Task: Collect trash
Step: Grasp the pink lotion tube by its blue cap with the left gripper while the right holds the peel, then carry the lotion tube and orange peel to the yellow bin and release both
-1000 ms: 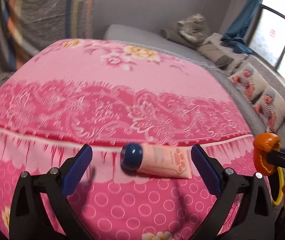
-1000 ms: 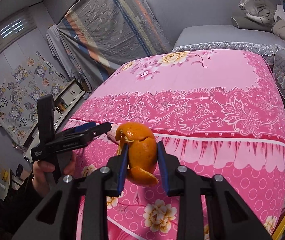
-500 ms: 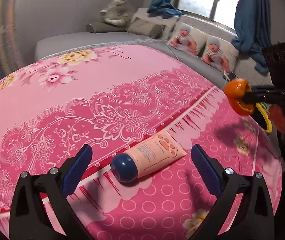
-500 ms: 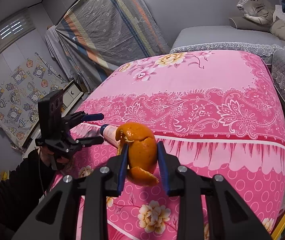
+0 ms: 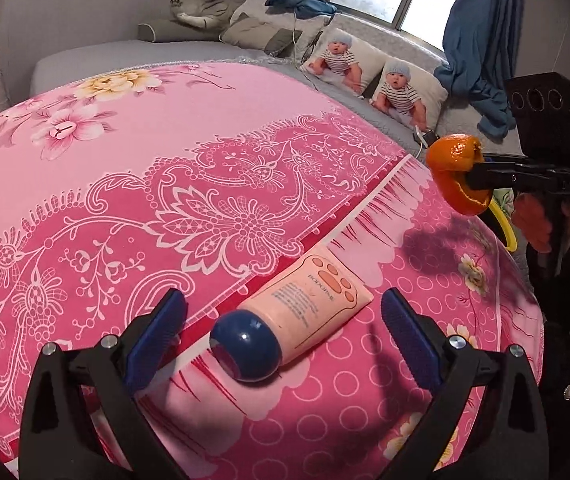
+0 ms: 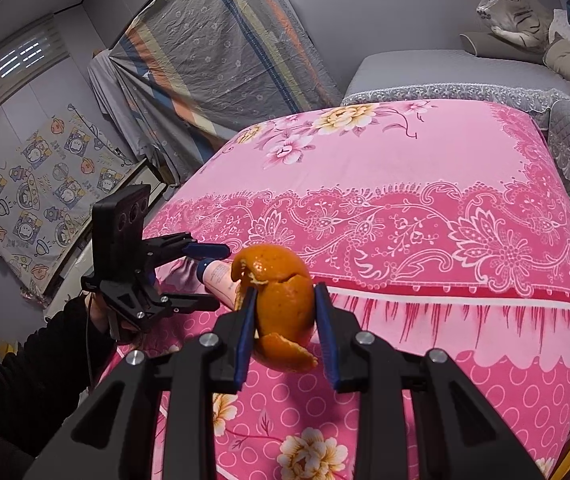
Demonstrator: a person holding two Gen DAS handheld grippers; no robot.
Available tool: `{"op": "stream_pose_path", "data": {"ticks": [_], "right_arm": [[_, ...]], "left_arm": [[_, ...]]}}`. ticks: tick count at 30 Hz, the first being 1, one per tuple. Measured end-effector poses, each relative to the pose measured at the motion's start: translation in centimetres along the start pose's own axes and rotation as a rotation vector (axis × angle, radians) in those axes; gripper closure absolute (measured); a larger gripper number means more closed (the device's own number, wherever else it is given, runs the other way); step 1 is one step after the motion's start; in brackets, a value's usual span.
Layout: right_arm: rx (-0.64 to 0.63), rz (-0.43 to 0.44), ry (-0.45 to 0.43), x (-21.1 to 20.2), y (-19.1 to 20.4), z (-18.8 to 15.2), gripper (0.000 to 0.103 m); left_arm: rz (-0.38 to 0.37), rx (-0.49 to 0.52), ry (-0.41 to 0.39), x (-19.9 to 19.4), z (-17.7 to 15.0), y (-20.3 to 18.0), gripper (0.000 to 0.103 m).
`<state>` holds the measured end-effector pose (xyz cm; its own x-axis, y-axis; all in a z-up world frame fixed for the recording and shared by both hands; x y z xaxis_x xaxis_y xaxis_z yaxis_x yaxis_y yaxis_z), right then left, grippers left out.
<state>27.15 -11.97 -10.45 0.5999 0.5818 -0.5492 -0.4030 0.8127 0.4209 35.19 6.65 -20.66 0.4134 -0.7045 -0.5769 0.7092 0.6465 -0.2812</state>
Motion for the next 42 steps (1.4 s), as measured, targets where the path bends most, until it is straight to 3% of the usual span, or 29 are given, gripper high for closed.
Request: {"op": "stream_pose_path", "data": {"ticks": [1,4,11,13,15,20,23,27,32,42], "right_arm": [[0.003,0.0,0.001,0.0,-0.1,-0.1,0.076],[0.012,0.003,0.0,-0.2,-0.1,-0.2,0.076],[0.012,-0.013,-0.038,-2.6,-0.4,0.2,0.076],[0.013,-0.02,-0.052,-3.5,-0.4,0.4,0.076],[0.016,-0.02,-0.066,-4.5,-0.4,0.4,0.076],[0.009,-0.018,-0.096,-6.9,-0.3,0.1,0.076],[0.018,-0.017,-0.114,-8.3,-0.4,-0.4,0.076],[0.038,-0.029,-0.156,-10.9,-1.2,-0.7,0.076],[0.099,-0.067,-0.199,-13.7,-3.9,-1.4,0.076],[0.199,-0.196,-0.324,-20.5,-9.8,-3.6,0.076]], "left_arm": [[0.004,0.004,0.006,0.1,-0.1,0.0,0.019],[0.024,0.028,0.025,0.4,-0.3,-0.4,0.023],[0.101,0.129,0.057,0.7,-0.6,-1.8,0.043],[0.134,0.131,0.049,0.3,-0.4,-2.2,0.061],[0.168,0.147,0.046,-0.2,-0.1,-2.7,0.069],[0.22,0.177,0.032,-1.6,0.4,-4.5,0.071],[0.231,0.17,-0.019,-3.3,1.4,-6.5,0.071],[0.255,0.182,-0.11,-5.4,3.5,-11.3,0.071],[0.286,0.189,-0.165,-5.6,5.6,-17.2,0.071],[0.175,0.202,-0.225,-1.4,9.7,-28.4,0.071]]}}
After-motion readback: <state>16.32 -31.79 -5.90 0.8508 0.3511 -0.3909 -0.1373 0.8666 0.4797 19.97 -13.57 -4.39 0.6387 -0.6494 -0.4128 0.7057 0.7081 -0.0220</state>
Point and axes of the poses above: each gripper's, at about its wrist camera, not at the fingertips, and x roughly the way its jaws point, y to its left, z to its top, the point moved 5 cm from there along x, roughly the way its jaws point, and after that the axes turned 9 degrees about -y, right-handed, at the moved point
